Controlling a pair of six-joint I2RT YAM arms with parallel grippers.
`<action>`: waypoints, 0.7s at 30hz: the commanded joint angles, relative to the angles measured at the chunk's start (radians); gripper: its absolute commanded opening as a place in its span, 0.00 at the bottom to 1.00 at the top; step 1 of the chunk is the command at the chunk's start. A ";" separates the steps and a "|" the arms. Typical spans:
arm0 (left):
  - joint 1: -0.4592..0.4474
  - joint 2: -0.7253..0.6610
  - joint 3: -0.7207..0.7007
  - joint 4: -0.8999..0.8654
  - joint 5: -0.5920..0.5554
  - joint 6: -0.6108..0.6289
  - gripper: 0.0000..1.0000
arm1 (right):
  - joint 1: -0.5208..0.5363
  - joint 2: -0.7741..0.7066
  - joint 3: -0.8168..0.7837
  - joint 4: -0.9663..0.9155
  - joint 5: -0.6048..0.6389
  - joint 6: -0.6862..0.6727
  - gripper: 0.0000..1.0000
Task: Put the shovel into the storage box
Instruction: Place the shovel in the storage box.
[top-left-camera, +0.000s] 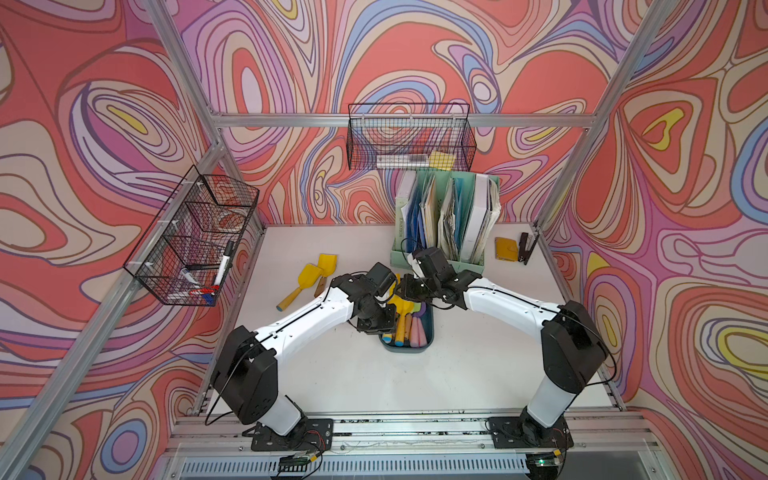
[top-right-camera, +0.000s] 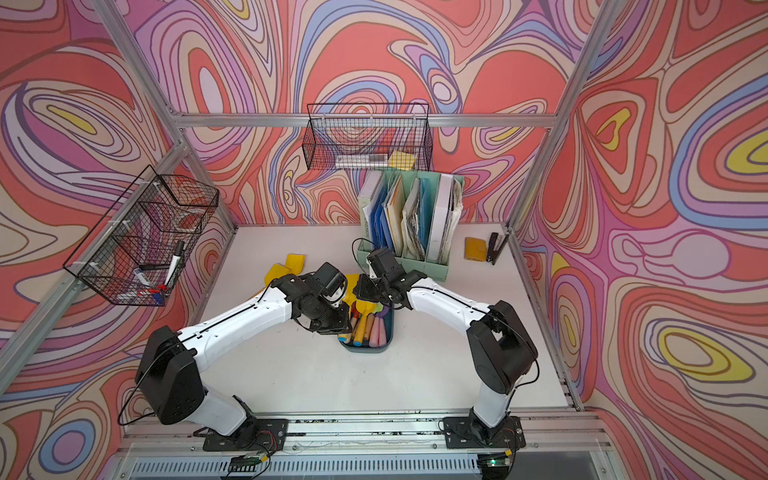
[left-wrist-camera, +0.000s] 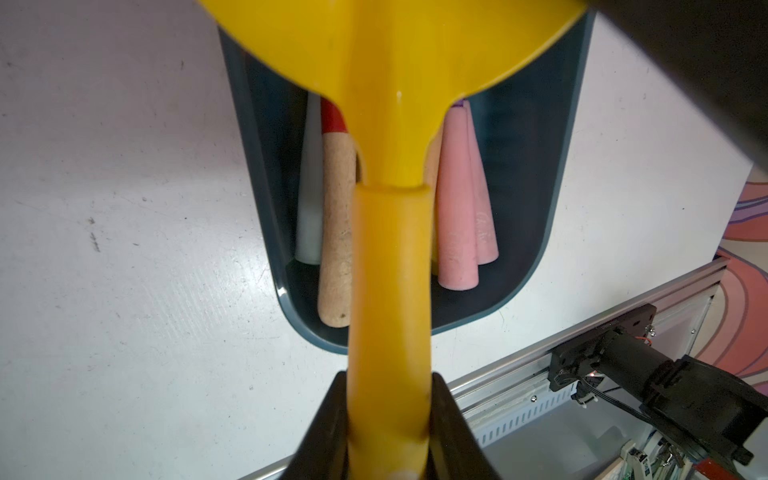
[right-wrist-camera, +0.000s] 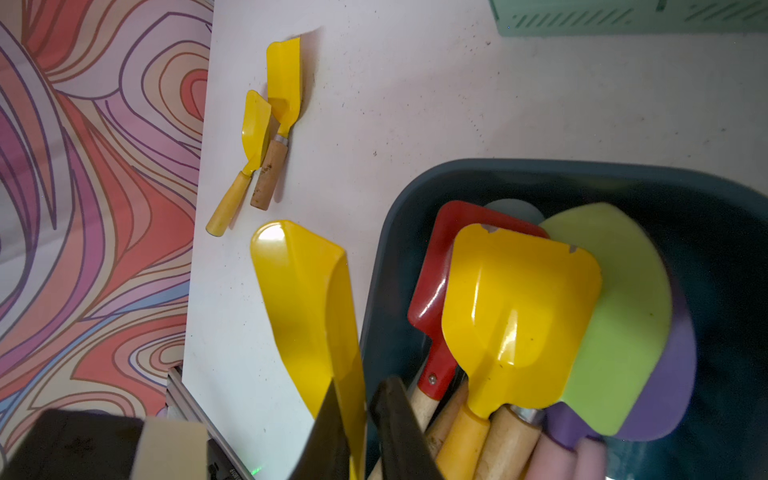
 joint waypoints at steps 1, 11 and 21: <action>-0.009 0.001 0.023 -0.027 -0.011 0.009 0.00 | 0.006 0.011 0.011 0.001 0.021 -0.001 0.07; -0.011 -0.001 0.033 -0.031 -0.011 0.011 0.47 | 0.007 0.006 0.012 -0.011 0.030 -0.005 0.00; -0.011 -0.047 0.039 -0.036 -0.009 0.033 0.90 | 0.006 0.001 0.008 -0.042 0.057 -0.026 0.00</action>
